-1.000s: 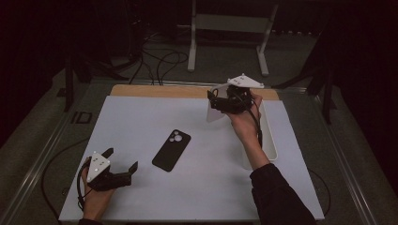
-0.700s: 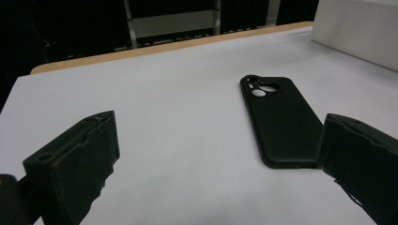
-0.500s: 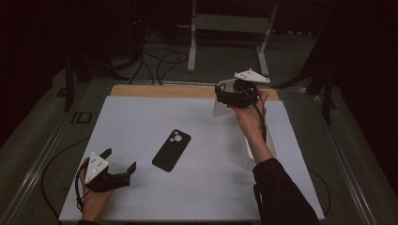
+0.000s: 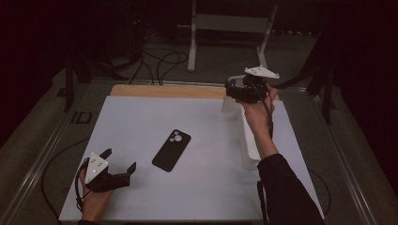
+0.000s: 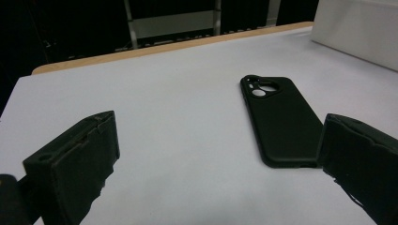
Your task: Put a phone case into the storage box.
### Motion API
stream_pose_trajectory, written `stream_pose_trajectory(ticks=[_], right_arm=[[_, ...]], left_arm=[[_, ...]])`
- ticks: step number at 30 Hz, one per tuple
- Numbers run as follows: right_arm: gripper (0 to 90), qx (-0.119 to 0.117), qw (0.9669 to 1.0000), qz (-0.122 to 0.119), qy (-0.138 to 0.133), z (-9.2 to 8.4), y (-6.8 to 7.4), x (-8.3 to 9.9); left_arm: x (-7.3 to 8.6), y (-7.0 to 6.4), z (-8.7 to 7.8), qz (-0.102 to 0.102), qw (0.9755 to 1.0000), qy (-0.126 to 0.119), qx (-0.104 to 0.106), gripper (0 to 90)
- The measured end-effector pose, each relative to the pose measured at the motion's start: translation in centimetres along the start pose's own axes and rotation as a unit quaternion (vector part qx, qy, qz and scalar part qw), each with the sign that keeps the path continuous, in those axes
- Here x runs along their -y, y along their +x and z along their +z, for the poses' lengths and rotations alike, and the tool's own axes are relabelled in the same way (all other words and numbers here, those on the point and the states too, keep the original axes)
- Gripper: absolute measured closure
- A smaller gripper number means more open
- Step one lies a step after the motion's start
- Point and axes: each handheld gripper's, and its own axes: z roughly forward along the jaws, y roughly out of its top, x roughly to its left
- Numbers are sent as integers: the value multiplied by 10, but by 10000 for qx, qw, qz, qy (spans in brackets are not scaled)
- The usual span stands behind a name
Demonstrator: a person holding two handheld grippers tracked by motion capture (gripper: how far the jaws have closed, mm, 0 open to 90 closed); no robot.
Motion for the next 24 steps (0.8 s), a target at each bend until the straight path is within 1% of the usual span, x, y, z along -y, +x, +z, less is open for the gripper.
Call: stream_pose_trajectory(ticks=[6, 7, 11, 16, 24], right_arm=[[163, 197, 9998, 3, 54, 0, -13, 0], [163, 197, 9998, 3, 54, 0, -13, 0], [163, 314, 9995, -34, 78, 0, -21, -1], [163, 444, 9990, 51, 100, 1, -31, 0], [162, 627, 9978, 121, 161, 4, -42, 3]], left_arm=[[0, -1, 1, 25, 10000, 24, 9, 0], [0, -1, 1, 29, 10000, 26, 11, 0], [0, -1, 2, 27, 10000, 30, 13, 0], [0, -1, 2, 32, 10000, 29, 14, 0], [0, -1, 2, 31, 10000, 34, 11, 0]])
